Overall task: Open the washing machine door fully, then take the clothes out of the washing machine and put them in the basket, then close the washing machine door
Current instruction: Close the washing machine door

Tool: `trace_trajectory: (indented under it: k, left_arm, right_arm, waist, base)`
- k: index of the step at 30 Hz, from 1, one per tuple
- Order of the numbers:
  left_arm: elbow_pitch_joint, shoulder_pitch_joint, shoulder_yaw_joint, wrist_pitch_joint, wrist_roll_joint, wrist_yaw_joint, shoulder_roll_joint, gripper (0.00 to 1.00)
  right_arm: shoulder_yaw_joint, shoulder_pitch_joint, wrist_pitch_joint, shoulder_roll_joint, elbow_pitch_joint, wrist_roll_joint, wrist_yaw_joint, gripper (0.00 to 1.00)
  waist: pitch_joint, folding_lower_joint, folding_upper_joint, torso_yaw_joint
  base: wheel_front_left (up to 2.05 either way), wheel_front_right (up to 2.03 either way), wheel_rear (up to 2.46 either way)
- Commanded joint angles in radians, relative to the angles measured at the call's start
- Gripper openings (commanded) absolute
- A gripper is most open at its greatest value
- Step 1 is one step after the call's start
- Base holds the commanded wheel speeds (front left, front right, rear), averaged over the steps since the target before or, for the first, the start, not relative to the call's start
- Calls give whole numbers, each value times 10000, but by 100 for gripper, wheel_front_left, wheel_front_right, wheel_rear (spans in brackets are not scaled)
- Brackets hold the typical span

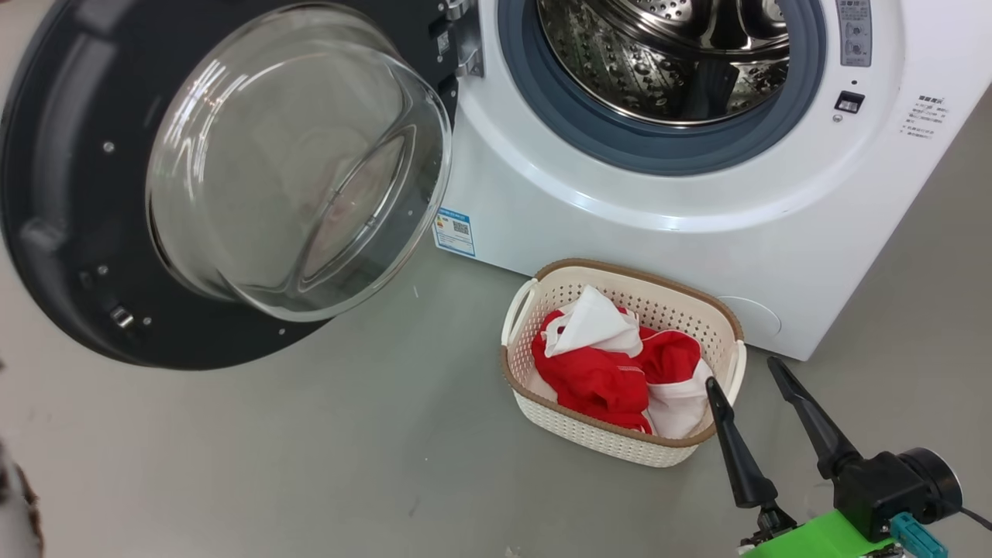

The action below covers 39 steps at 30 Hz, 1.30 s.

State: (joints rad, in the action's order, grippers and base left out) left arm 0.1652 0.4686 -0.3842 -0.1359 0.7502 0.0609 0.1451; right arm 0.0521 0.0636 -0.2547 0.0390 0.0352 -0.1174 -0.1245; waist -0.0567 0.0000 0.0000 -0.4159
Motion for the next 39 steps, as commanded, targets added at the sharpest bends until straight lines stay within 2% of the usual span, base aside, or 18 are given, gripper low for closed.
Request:
trace_trajectory:
  k: [1,7,10,15,22,31,39]
  left_arm:
    - [57,543,-516,245,391,-43,537,0]
    - [1765,1990,-1284,1447,2045,-1,1057,0]
    - [2686,2706,-1494,2458,2929,116,1229,0]
    - [4104,3601,-1636,3655,3642,409,1751,0]
    - [5928,4407,-1510,3905,3548,568,2469,0]
    - [7699,5074,-1267,4377,3511,468,3016,0]
    - [8408,5192,-920,4895,3403,140,3116,0]
  right_arm:
    - [262,-455,35,112,-289,55,-62,100]
    - [227,-477,190,112,-441,154,-62,100]
    - [227,-467,250,112,-491,194,-62,100]
    - [298,-460,351,112,-565,253,-62,100]
    - [428,-453,523,112,-650,357,-62,100]
    - [560,-424,631,112,-745,387,-62,100]
    - [504,-369,592,112,-745,351,-62,100]
  waist:
    - [-52,0,0,65]
    - [-184,0,0,168]
    - [-220,0,0,193]
    - [-278,0,0,272]
    - [-338,0,0,470]
    - [-439,0,0,944]
    - [-429,0,0,1157]
  base:
    - [0,0,0]
    - [0,0,0]
    - [0,0,0]
    - [0,0,0]
    - [0,0,0]
    - [0,0,0]
    - [0,0,0]
